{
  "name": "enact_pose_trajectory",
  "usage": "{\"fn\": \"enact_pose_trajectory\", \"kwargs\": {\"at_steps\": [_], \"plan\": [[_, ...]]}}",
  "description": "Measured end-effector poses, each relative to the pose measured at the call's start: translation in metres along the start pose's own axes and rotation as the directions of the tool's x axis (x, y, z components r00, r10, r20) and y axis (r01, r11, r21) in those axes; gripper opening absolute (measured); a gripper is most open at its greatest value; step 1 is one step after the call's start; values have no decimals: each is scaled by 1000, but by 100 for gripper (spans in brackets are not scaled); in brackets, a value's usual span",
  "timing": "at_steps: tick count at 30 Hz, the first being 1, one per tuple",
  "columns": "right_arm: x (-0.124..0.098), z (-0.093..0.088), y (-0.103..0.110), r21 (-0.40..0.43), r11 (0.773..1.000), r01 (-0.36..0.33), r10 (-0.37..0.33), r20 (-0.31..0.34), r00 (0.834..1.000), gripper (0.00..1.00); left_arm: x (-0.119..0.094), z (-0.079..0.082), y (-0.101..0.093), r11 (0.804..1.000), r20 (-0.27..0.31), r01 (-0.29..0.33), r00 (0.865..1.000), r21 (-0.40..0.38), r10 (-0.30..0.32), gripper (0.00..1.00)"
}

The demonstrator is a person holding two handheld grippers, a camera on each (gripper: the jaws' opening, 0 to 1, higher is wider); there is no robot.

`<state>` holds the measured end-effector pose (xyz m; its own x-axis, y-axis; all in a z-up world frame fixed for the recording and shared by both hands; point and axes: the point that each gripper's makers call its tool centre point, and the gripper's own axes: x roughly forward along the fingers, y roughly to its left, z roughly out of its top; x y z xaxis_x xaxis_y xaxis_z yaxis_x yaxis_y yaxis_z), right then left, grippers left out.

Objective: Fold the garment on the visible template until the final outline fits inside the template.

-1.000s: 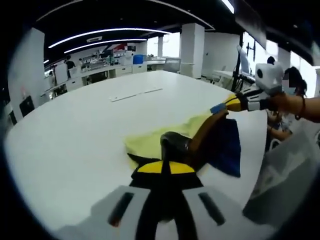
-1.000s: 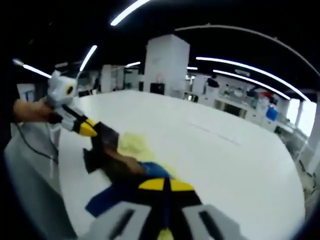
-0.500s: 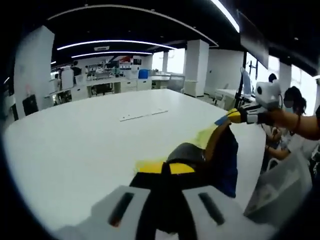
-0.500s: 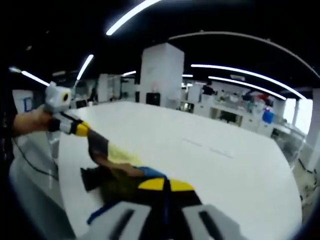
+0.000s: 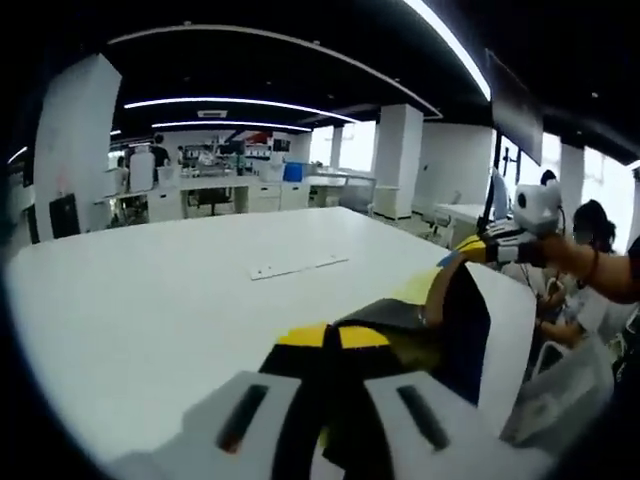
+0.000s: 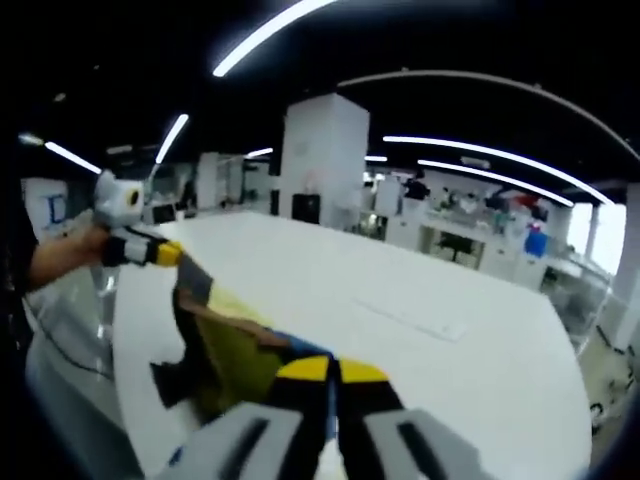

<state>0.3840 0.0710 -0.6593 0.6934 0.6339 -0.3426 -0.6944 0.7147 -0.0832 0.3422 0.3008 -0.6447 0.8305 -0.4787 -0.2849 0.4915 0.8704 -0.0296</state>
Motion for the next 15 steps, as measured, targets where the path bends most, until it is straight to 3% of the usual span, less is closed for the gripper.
{"fn": "enact_pose_trajectory", "kwargs": {"at_steps": [4, 15], "plan": [[6, 14, -10, -1, 1000, 24, -24, 18, 1000, 0, 8, 15, 5, 997, -27, -3, 1000, 77, 5, 0], [34, 46, -48, 49, 995, 91, -94, 53, 994, 0, 41, 48, 26, 990, -49, -2, 999, 140, 9, 0]]}}
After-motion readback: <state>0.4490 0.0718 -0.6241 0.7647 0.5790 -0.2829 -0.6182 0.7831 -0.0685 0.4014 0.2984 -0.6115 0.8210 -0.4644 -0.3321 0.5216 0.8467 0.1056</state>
